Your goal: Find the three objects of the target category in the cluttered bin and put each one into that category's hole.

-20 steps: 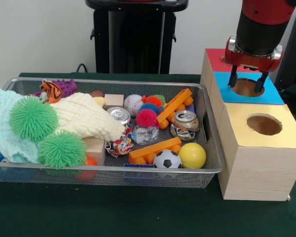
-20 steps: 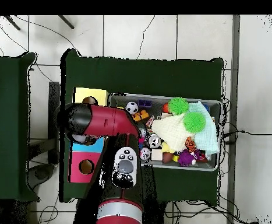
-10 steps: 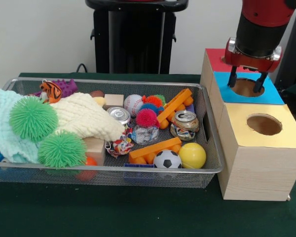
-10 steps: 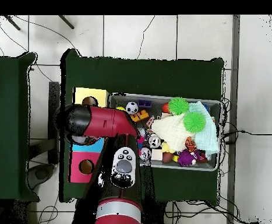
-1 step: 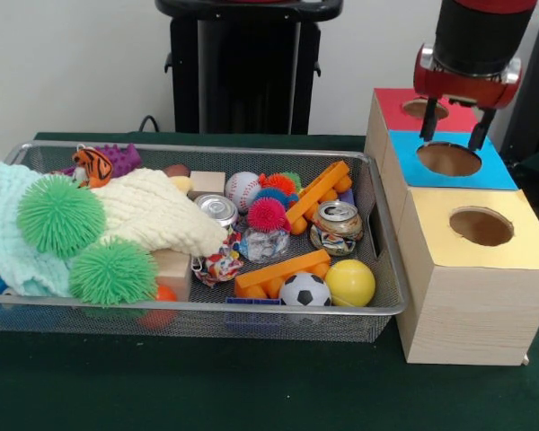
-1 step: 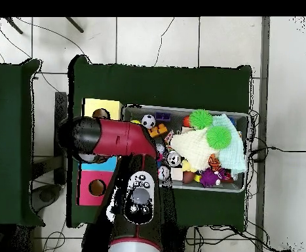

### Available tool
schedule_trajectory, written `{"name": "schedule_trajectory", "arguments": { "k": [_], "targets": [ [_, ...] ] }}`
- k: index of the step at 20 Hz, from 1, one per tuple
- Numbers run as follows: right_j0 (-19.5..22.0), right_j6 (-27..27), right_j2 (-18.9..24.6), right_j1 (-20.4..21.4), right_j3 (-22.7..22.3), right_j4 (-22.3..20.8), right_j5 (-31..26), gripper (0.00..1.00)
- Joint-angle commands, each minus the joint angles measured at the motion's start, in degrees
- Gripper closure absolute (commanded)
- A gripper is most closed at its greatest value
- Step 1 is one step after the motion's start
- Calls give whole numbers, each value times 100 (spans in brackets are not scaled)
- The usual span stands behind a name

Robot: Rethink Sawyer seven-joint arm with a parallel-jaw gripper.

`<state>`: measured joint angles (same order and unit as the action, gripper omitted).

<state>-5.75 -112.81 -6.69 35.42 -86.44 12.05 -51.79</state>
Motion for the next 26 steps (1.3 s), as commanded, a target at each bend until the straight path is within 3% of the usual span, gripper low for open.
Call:
{"name": "schedule_trajectory", "arguments": {
  "k": [1, 4, 15, 26],
  "targets": [
    [223, -795, 12, 564, -200, 29, -907, 0],
    [252, -677, -83, 640, -16, -182, -1152, 0],
    [911, 321, -124, 400, 437, -1174, -720, 0],
    [1711, 747, 458, -251, 990, -1787, -26, 0]
  ]
}}
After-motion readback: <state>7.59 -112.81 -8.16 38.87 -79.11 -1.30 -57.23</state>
